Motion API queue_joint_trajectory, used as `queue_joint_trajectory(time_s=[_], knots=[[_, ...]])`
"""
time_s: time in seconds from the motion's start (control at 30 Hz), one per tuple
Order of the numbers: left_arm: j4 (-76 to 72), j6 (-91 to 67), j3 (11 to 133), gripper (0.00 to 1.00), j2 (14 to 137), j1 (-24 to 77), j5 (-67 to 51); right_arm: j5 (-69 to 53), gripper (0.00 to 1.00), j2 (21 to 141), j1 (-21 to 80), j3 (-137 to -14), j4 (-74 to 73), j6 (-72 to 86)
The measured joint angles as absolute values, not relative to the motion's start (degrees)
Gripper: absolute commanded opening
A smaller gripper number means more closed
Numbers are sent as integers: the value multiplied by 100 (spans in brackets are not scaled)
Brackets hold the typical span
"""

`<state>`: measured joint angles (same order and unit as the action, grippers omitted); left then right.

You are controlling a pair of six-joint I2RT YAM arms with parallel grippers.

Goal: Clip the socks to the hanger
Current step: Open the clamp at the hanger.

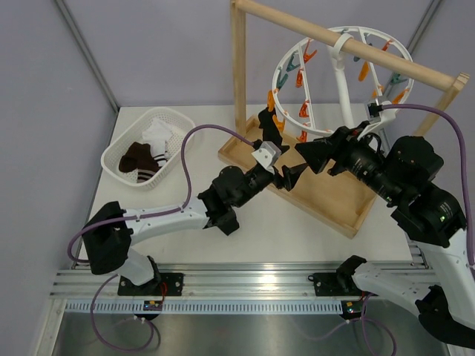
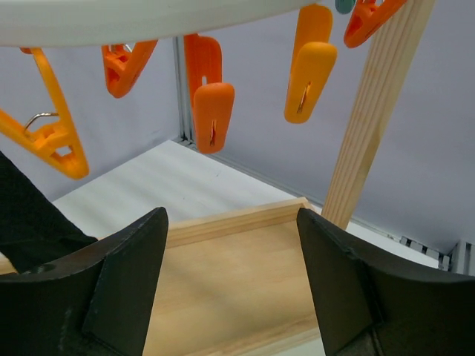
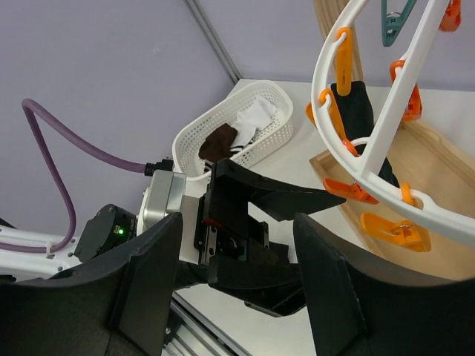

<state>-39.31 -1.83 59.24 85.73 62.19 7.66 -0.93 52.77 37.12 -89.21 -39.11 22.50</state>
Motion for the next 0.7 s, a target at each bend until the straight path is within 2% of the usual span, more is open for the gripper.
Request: queue_joint_trajectory(time_s=[0.4,0.7], knots=[[-4783,-156,6283,59,9041,5981,825,132,70,5083,3712,-8766,-3726,1929],[-4987,-226,6449,57,9247,5911,794,231,71,5030,3712,-8766,-3710,1855]])
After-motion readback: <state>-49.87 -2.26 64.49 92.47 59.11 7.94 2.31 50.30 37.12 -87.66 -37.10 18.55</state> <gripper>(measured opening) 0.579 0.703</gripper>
